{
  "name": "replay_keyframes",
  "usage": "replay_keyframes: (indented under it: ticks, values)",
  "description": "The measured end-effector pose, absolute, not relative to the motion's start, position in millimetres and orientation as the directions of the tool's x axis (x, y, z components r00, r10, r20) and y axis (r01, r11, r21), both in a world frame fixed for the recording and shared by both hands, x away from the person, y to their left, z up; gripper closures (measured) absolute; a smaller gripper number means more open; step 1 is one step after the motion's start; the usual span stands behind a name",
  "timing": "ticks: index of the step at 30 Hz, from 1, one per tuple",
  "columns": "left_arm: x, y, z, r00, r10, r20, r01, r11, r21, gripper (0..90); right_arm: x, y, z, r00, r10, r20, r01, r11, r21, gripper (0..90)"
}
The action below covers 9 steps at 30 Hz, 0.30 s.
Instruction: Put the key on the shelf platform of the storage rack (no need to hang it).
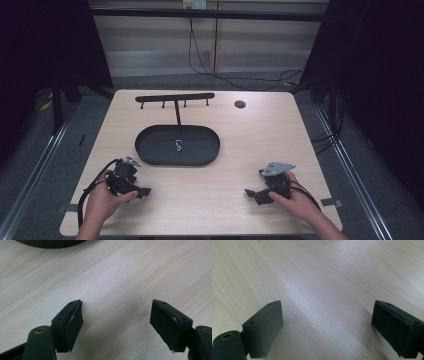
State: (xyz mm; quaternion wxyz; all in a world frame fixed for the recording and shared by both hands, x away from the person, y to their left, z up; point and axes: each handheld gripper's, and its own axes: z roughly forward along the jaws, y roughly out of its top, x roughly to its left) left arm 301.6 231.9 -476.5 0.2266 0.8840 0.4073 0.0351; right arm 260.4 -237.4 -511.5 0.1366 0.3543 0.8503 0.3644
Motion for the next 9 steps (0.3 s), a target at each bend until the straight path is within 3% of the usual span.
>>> replay_keyframes:
  ticks: [9]
  values:
    - [299.0, 232.6, -477.2, 0.676, 0.727, -0.117, 0.695, -0.578, 0.428, 25.3, 260.4, -237.4, -511.5, -0.712, 0.702, 0.026, 0.503, 0.483, 0.717, 9.6]
